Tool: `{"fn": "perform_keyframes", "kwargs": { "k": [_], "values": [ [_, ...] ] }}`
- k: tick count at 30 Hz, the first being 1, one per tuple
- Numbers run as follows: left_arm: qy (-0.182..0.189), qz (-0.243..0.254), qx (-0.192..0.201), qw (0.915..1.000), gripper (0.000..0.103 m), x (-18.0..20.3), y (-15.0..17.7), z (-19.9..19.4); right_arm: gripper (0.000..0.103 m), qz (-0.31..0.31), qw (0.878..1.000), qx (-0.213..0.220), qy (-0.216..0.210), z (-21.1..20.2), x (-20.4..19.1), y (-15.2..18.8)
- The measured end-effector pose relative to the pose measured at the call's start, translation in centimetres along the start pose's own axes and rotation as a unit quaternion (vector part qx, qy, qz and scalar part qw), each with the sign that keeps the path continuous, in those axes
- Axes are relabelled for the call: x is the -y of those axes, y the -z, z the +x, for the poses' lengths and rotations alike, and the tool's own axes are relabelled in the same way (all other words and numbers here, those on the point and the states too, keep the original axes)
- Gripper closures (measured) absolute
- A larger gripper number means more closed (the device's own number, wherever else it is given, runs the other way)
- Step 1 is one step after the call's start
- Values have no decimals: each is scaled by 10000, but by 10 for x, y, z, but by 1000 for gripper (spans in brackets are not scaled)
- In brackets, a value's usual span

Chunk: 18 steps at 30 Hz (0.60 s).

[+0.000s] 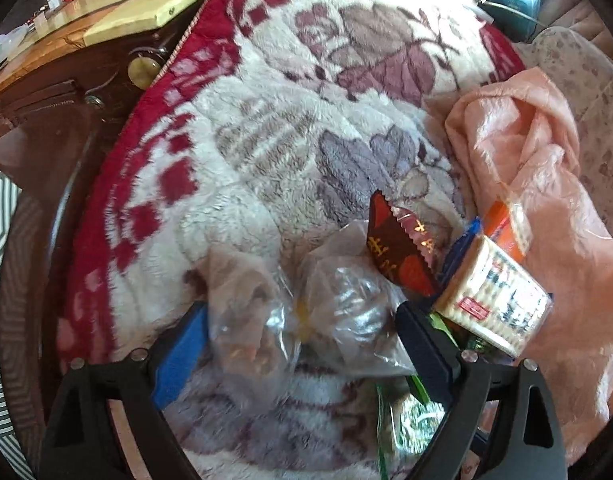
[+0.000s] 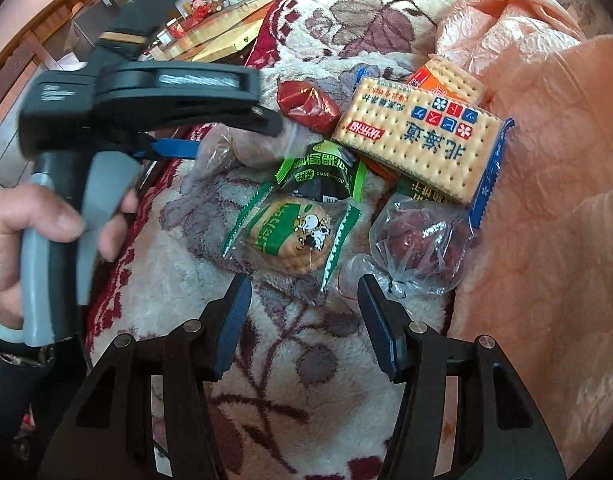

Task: Organize snacks
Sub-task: 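Grasp the clear bag of nuts with the left gripper while the right gripper grasps a green bread packet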

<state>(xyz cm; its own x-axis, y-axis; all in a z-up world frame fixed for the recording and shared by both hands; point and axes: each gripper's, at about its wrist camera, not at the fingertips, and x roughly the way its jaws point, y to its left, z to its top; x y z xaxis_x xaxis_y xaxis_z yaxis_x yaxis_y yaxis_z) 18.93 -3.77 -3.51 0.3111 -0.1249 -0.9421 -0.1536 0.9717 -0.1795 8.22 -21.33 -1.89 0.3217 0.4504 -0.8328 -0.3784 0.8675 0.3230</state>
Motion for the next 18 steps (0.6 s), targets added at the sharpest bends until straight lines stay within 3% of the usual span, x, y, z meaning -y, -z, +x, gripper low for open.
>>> {"fn": "perform_keyframes", "kwargs": {
  "k": [5,7,12,18],
  "values": [
    [60,-61,61,9999,9,-4,0,7,47,-94,10000,-1,11,4,-1,-6],
    [71,19,136,9999,12,-4,2,7,42,-101,9999,9,6,6,-1,-10],
    [33,135,223,9997,34,-12,7,3,38,-54,9999,108,88,12,-3,-19],
    [78,247,213,9994,43,-25,18,-8,29,190,9998,60,74,23,-6,-27]
  ]
}}
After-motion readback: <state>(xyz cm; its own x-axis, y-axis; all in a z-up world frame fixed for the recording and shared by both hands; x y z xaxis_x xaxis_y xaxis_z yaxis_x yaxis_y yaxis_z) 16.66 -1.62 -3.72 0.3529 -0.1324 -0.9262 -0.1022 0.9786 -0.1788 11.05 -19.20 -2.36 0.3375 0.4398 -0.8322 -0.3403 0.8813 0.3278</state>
